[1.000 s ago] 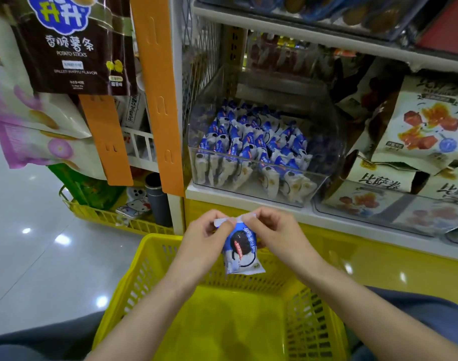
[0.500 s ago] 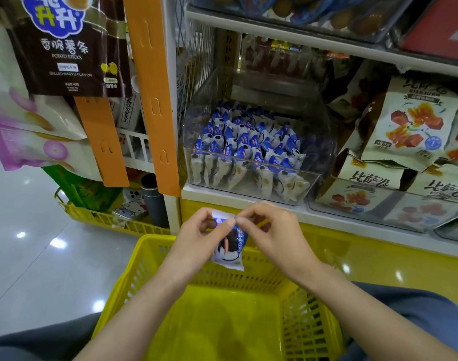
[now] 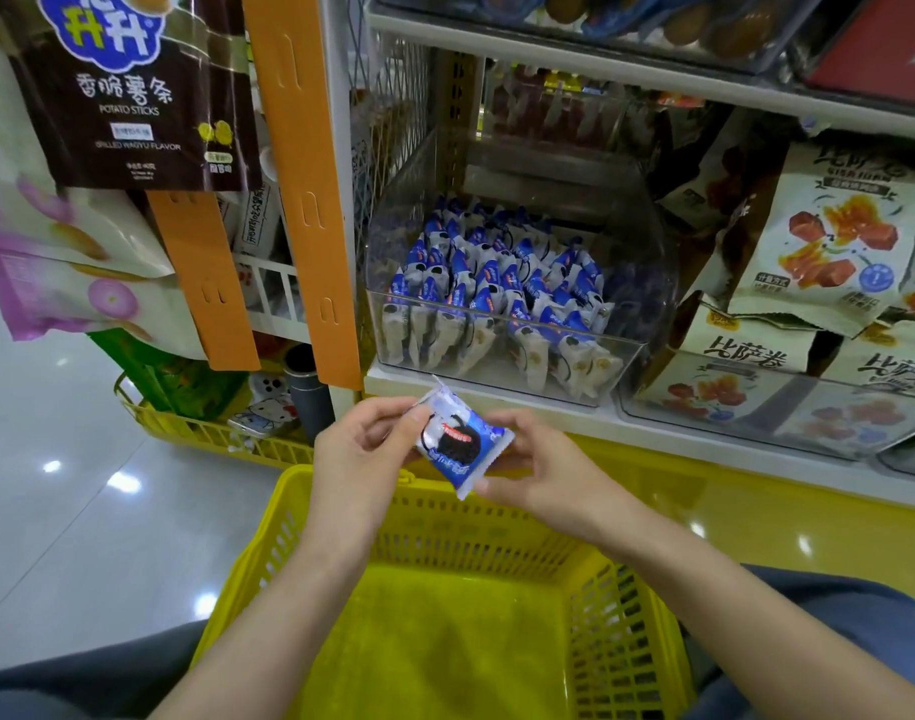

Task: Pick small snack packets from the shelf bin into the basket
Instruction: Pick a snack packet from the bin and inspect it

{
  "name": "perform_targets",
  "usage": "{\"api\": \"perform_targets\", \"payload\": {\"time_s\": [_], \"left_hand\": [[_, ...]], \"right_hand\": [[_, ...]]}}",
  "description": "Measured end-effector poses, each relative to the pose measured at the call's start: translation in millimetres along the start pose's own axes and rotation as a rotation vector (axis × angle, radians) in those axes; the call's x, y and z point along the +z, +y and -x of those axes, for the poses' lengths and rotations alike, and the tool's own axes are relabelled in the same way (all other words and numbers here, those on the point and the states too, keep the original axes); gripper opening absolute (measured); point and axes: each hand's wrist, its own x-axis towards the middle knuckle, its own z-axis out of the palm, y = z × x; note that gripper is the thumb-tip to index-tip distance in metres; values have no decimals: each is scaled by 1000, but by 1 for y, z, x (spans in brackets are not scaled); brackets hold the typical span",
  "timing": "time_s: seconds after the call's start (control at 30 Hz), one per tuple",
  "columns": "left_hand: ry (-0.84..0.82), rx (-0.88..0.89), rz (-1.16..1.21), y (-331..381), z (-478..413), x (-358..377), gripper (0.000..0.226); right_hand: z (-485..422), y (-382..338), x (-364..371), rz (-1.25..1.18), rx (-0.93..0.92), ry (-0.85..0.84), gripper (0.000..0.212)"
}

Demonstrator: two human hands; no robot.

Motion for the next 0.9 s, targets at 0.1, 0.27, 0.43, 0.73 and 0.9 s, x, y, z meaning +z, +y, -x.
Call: {"api": "perform_targets", "payload": {"time_s": [0.1, 0.27, 0.43, 0.73, 0.9], "left_hand": [[-28, 81, -146, -5, -2, -1, 14], [-61, -22, -34, -8, 1, 1, 19], [-41, 55, -152, -9, 0, 1, 16], [-164, 169, -322, -10, 5, 3, 16], [-267, -42, -229, -8, 3, 4, 18]], "right_hand": [[0, 2, 3, 143, -182, 74, 51], [-4, 5, 5, 123, -186, 141, 27], [-5, 6, 7, 110, -267, 142, 27], [-6, 10, 5, 148, -358, 253, 16], [-4, 14, 4, 401, -507, 309, 8]]}}
